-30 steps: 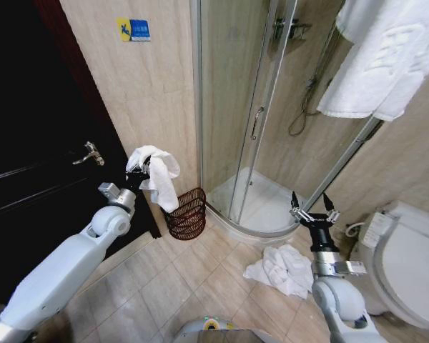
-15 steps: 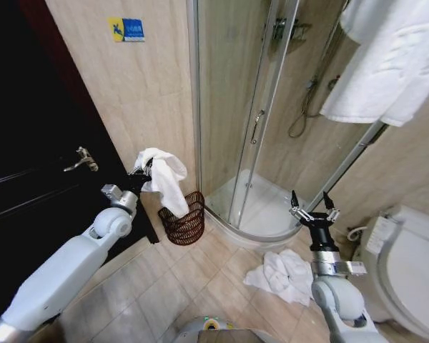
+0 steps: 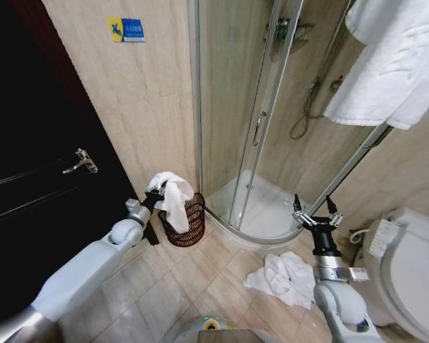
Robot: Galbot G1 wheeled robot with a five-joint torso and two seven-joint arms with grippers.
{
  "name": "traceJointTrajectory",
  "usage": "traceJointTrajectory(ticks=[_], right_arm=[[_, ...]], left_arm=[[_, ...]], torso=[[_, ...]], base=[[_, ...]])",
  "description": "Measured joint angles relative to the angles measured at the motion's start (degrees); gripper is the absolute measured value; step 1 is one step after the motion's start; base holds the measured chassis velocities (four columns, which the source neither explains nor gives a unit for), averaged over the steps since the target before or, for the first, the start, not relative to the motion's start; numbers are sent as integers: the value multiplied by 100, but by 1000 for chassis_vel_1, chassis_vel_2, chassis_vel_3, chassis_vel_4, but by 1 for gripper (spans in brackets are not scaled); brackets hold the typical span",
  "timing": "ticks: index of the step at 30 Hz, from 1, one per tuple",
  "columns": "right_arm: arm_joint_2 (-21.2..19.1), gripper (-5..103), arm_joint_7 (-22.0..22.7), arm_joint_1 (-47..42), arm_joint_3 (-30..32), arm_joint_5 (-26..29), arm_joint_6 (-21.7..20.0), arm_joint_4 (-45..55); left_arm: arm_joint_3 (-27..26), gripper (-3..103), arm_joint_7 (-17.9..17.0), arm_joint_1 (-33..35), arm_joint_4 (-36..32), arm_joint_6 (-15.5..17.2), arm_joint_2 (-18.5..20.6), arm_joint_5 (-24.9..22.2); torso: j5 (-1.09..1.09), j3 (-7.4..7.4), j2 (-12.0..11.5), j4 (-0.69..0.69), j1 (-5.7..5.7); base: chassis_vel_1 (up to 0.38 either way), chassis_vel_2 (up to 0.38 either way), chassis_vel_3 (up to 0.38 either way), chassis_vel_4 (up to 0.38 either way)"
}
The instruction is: Discard the used towel into the hamper.
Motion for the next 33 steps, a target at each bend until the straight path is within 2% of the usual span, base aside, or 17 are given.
traceJointTrajectory(ticks=[5, 7, 8, 11, 12, 15, 16, 18, 21, 28, 33], right_arm=[[27, 100, -4, -59, 42, 1, 37, -23], [57, 100, -6, -84, 54, 0, 56, -40], [57, 100, -6, -84, 54, 0, 56, -40], [84, 100, -12, -109, 73, -5, 87, -75], [84, 100, -12, -109, 73, -5, 87, -75], [84, 100, -15, -118, 114, -9, 98, -112], [84, 100, -15, -118, 114, -9, 98, -112], [82, 100, -14, -125, 147, -8, 99, -117], [78, 100, -15, -131, 187, 5, 100, -124], [75, 100, -15, -122, 181, 10, 106, -161], [111, 100, -23, -113, 147, -1, 120, -179]], left_arm=[[751, 4, 79, -563, 802, -93, -344, 78], [1107, 4, 118, -858, 1325, -169, -604, 136], [1107, 4, 118, -858, 1325, -169, -604, 136], [1377, 4, 185, -1174, 2073, -302, -1071, 242], [1377, 4, 185, -1174, 2073, -302, -1071, 242], [1483, 4, 253, -1461, 2910, -504, -1670, 431], [1483, 4, 253, -1461, 2910, -504, -1670, 431], [1488, 4, 245, -1604, 3287, -612, -1946, 502], [1455, 4, 184, -1762, 3522, -724, -2144, 514], [1360, 4, 121, -2055, 3726, -812, -2281, 503], [1344, 4, 104, -2122, 4116, -985, -2387, 757]], torso=[[0, 0, 0, -3, 1], [0, 0, 0, -2, 1], [0, 0, 0, -2, 1], [1, 0, 0, -1, 1], [1, 0, 0, -1, 1], [0, 1, 0, -3, 1], [0, 1, 0, -3, 1], [1, 1, 0, -2, 1], [1, 1, 0, -1, 1], [2, 0, 0, -1, 0], [2, 0, 0, 1, 0]], base=[[0, 0, 0, 0], [0, 0, 0, 0], [0, 0, 0, 0], [0, 0, 0, 0], [0, 0, 0, 0], [0, 0, 0, 0], [0, 0, 0, 0], [0, 0, 0, 0], [0, 0, 0, 0], [0, 0, 0, 0], [0, 0, 0, 0]])
